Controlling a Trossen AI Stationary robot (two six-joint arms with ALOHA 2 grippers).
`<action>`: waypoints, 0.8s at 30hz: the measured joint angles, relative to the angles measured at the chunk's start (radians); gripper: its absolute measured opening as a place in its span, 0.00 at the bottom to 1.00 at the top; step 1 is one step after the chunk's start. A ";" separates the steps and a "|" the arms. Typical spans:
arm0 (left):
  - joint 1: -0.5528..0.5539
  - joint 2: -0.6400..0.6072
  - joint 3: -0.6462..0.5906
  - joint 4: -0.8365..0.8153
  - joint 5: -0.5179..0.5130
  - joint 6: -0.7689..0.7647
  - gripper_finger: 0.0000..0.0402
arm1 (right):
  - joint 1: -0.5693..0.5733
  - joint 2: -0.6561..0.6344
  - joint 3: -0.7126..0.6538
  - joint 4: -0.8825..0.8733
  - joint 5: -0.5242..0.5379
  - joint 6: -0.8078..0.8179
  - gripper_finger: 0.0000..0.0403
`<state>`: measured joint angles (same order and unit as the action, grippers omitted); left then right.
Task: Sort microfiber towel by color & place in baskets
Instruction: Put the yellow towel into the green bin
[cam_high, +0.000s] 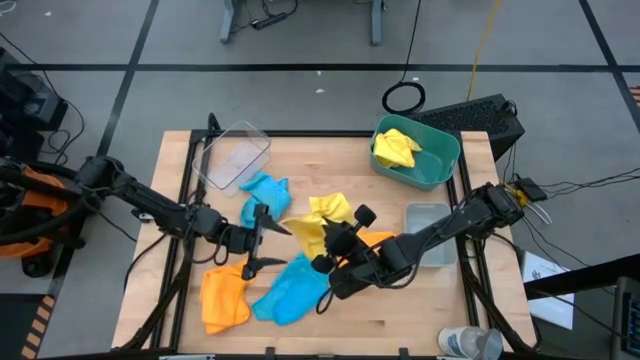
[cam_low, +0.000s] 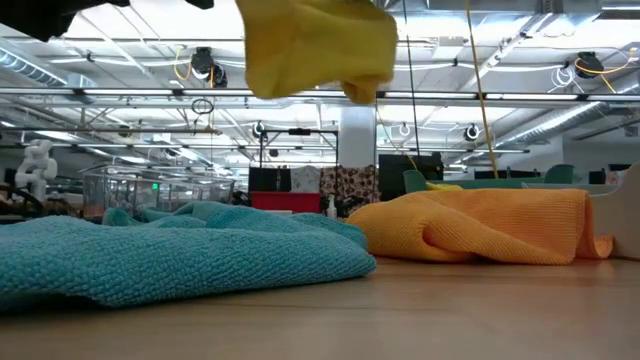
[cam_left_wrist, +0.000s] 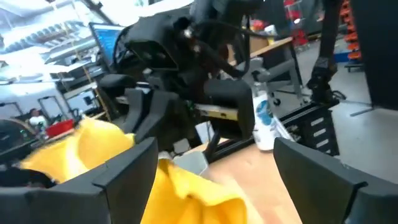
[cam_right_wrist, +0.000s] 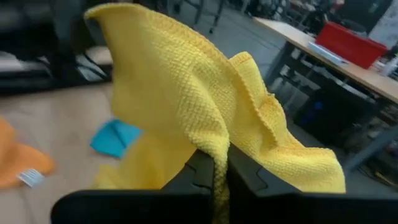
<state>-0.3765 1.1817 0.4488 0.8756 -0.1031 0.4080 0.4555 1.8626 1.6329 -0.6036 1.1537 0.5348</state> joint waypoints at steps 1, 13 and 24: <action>-0.004 0.019 0.000 0.025 -0.006 0.001 0.81 | 0.004 0.000 0.000 0.057 -0.002 -0.043 0.02; -0.023 0.287 0.000 0.407 -0.240 0.159 0.81 | 0.047 0.000 0.000 0.482 -0.191 -0.361 0.02; -0.021 0.339 0.000 0.458 -0.173 0.159 0.72 | 0.013 0.039 0.000 0.544 -0.305 -0.344 0.02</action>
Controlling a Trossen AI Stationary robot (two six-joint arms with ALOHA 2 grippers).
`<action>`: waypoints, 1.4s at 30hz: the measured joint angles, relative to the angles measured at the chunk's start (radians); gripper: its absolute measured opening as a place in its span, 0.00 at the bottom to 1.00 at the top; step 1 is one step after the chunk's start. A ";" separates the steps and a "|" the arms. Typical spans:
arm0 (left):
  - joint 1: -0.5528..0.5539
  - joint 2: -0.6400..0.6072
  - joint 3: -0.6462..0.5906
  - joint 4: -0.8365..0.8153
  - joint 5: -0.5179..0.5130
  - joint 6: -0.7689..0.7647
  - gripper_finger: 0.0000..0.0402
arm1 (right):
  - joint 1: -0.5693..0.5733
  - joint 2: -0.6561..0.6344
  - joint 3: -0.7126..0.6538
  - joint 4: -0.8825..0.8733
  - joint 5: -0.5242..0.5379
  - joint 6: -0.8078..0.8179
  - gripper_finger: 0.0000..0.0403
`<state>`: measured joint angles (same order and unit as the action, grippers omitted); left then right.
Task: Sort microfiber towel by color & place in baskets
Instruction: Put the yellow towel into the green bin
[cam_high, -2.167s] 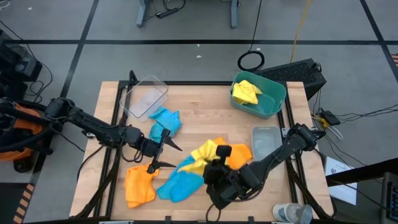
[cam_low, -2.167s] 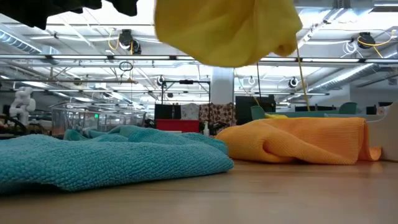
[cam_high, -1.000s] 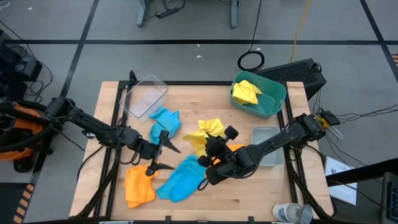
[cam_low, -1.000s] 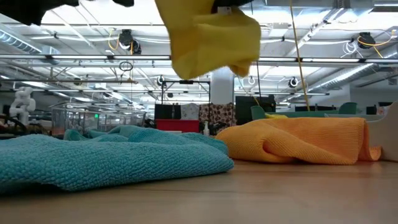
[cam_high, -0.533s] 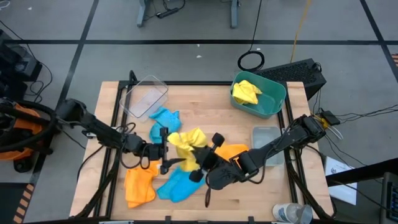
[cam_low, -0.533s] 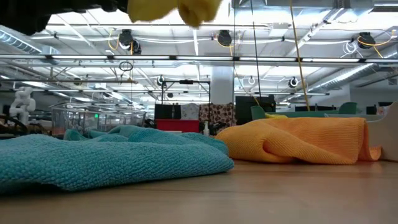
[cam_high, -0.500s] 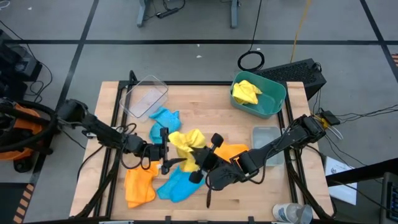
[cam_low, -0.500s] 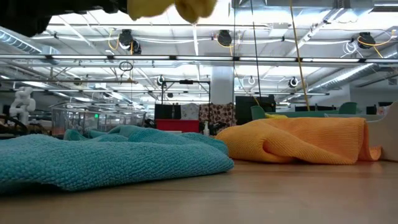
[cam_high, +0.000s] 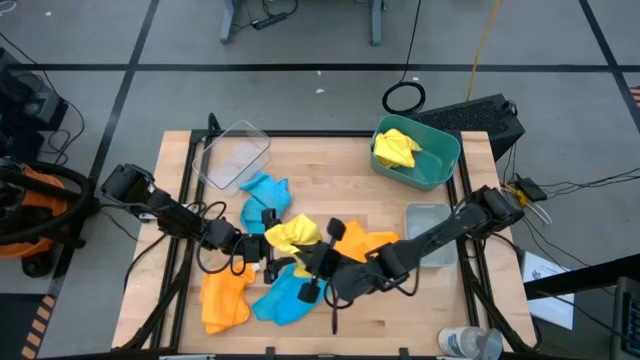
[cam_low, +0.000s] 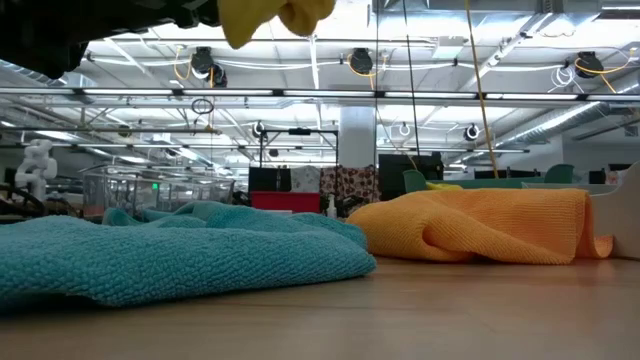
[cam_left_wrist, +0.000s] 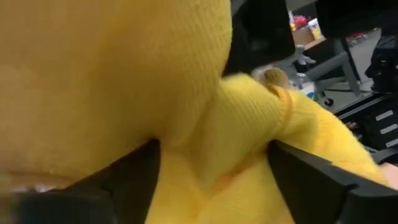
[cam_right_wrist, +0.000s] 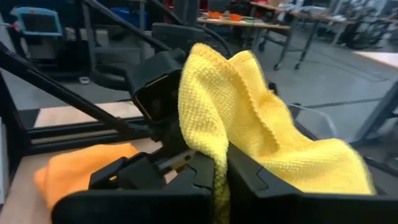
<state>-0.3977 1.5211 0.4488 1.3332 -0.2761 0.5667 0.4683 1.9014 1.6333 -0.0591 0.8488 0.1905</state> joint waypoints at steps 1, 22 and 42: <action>0.000 0.000 0.000 0.000 0.009 0.001 0.67 | -0.006 0.004 0.000 0.009 -0.017 0.000 0.02; -0.026 -0.100 -0.001 -0.302 -0.099 0.102 0.01 | 0.172 0.005 0.096 -0.492 0.143 -0.032 0.58; 0.078 -0.226 -0.001 -0.605 0.183 -0.091 0.02 | 0.000 0.089 0.095 -0.415 -0.078 -0.418 0.74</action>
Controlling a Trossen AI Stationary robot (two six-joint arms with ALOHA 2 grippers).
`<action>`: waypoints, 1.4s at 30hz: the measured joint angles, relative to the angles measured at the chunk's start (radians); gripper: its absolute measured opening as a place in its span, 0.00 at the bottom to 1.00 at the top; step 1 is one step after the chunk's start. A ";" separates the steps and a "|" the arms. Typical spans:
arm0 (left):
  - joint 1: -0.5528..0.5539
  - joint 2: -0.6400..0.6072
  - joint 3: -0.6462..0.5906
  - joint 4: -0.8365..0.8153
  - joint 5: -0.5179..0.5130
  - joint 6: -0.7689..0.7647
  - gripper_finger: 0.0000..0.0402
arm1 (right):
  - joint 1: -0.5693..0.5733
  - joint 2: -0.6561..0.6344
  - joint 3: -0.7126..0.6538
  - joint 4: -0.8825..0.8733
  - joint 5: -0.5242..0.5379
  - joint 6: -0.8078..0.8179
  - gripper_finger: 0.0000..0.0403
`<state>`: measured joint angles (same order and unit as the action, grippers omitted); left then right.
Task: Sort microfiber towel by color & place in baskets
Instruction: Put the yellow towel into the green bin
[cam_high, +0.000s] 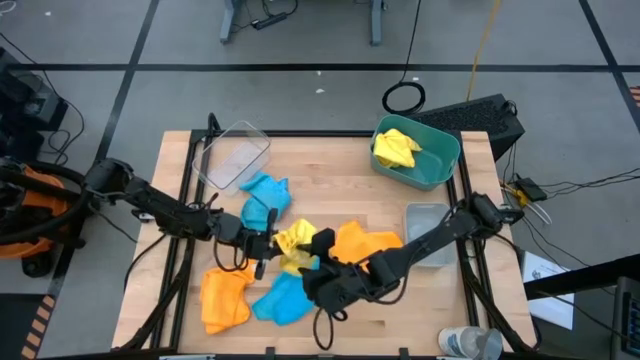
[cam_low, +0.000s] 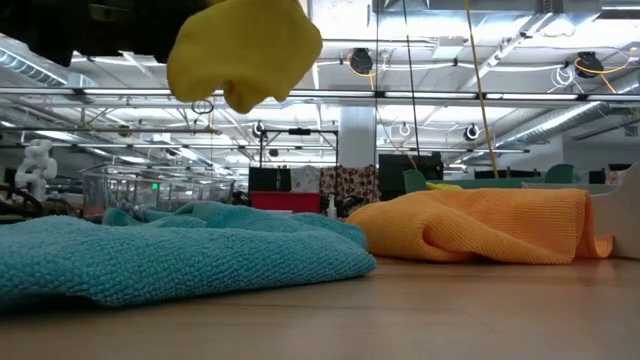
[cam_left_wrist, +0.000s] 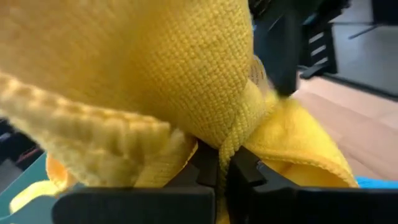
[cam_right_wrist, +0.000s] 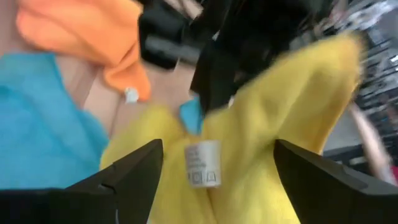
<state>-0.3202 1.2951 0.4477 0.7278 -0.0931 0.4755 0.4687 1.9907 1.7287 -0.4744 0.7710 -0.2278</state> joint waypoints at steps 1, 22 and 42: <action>-0.001 -0.003 0.000 0.000 0.015 0.000 0.02 | -0.009 0.000 0.000 -0.029 -0.018 0.034 0.74; -0.042 -0.070 0.000 0.022 0.045 -0.055 0.05 | -0.030 0.000 0.000 -0.070 -0.091 0.311 0.05; -0.042 -0.281 0.001 -0.256 -0.084 -0.156 0.70 | -0.080 -0.274 -0.002 -0.787 0.264 0.687 0.03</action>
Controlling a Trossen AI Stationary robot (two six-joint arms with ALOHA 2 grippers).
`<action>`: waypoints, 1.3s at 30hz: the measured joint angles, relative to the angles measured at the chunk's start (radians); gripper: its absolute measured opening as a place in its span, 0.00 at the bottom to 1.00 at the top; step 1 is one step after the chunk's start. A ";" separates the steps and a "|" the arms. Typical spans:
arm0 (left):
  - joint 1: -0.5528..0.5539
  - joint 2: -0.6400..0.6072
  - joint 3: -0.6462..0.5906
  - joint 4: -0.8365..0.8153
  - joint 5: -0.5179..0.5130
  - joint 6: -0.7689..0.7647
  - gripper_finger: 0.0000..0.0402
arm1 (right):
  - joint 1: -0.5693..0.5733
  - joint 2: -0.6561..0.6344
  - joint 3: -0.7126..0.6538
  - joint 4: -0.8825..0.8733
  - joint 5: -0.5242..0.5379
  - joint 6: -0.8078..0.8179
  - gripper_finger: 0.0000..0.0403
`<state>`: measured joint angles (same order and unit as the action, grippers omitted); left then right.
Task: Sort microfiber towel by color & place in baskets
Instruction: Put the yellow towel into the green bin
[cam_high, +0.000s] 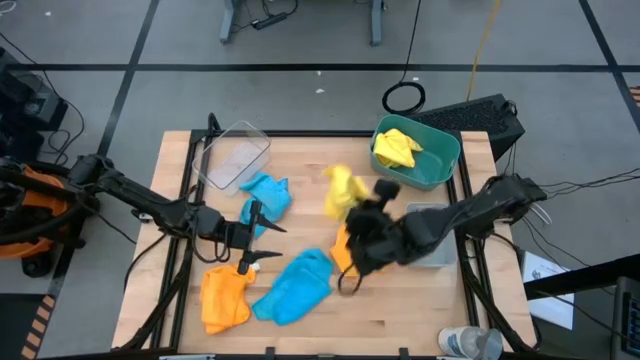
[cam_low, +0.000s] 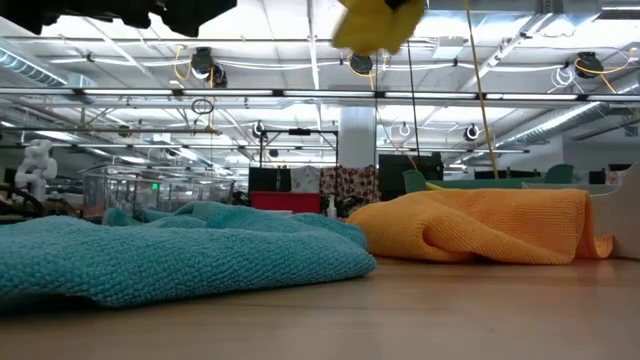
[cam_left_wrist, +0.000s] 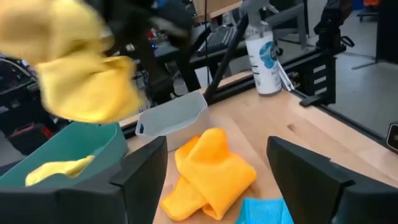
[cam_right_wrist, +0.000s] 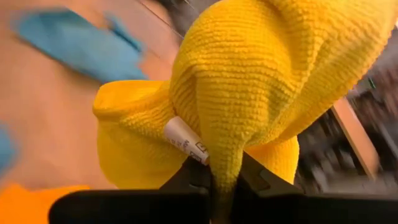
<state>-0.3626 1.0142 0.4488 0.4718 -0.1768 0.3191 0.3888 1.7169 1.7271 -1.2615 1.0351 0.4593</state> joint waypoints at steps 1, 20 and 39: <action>0.000 0.000 0.000 -0.003 0.000 0.000 0.70 | -0.022 -0.010 0.000 -0.069 0.002 0.064 0.03; 0.000 0.002 0.000 -0.048 -0.003 0.001 0.70 | -0.554 -0.049 -0.358 -0.309 -0.221 0.521 0.03; 0.000 0.003 0.000 -0.043 0.001 -0.026 0.70 | -0.658 -0.048 -0.716 -0.077 -0.326 0.637 0.31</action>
<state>-0.3622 1.0168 0.4488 0.4283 -0.1754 0.2927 -0.2691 1.6688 1.0111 -1.3385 0.7089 1.0965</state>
